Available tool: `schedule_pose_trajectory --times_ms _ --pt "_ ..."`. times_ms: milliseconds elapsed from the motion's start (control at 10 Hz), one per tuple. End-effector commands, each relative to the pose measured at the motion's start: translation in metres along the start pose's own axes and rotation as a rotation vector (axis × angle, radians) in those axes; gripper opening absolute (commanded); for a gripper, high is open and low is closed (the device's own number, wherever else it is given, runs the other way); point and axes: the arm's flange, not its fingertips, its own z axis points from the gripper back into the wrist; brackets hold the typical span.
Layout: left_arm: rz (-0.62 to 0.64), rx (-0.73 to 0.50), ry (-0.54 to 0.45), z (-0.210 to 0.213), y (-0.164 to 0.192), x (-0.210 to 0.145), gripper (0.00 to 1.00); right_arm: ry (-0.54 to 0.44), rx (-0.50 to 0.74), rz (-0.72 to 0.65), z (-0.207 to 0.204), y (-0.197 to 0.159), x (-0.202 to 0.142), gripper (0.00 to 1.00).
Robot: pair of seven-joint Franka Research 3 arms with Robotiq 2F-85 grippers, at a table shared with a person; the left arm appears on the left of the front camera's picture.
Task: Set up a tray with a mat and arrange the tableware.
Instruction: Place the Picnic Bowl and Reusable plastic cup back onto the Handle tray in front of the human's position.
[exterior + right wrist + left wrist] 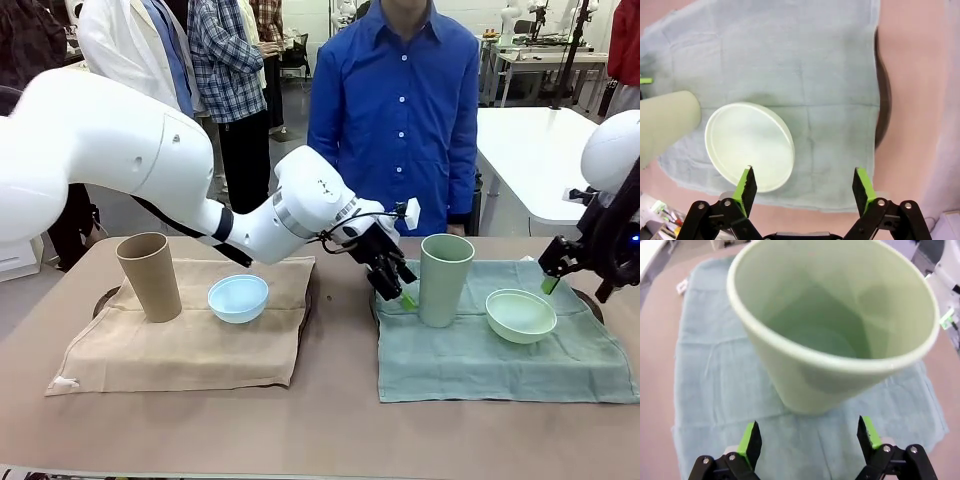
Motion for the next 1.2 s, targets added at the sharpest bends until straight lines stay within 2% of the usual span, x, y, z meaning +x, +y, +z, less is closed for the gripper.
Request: schedule_pose_trajectory --times_ms 0,200,300,500,700,800,1000,1100 --pt "0.088 0.0 0.14 0.032 -0.022 0.01 1.0 0.011 -0.024 -0.016 0.011 -0.005 -0.019 1.0" --pt "0.281 -0.046 0.292 0.068 -0.048 0.022 1.0 0.014 -0.034 0.002 0.026 -0.004 -0.028 1.0" --pt "0.376 -0.006 0.392 0.085 -0.054 0.03 1.0 0.012 -0.049 0.012 0.033 0.001 -0.028 1.0" --pt "0.586 0.127 0.469 0.124 -0.062 0.036 1.0 0.004 -0.073 0.053 0.047 0.018 -0.035 1.0" --pt "0.816 0.366 0.591 0.165 -0.073 0.032 1.0 -0.022 -0.094 0.093 0.065 0.039 -0.044 1.0" --pt "0.888 0.449 0.624 0.183 -0.085 0.033 1.0 -0.033 -0.095 0.113 0.074 0.048 -0.051 1.0" --pt "0.949 0.527 0.634 0.218 -0.11 0.037 1.0 -0.058 -0.082 0.13 0.09 0.06 -0.062 1.0" --pt "0.971 0.513 0.605 0.232 -0.124 0.041 1.0 -0.064 -0.07 0.124 0.097 0.063 -0.067 1.0"
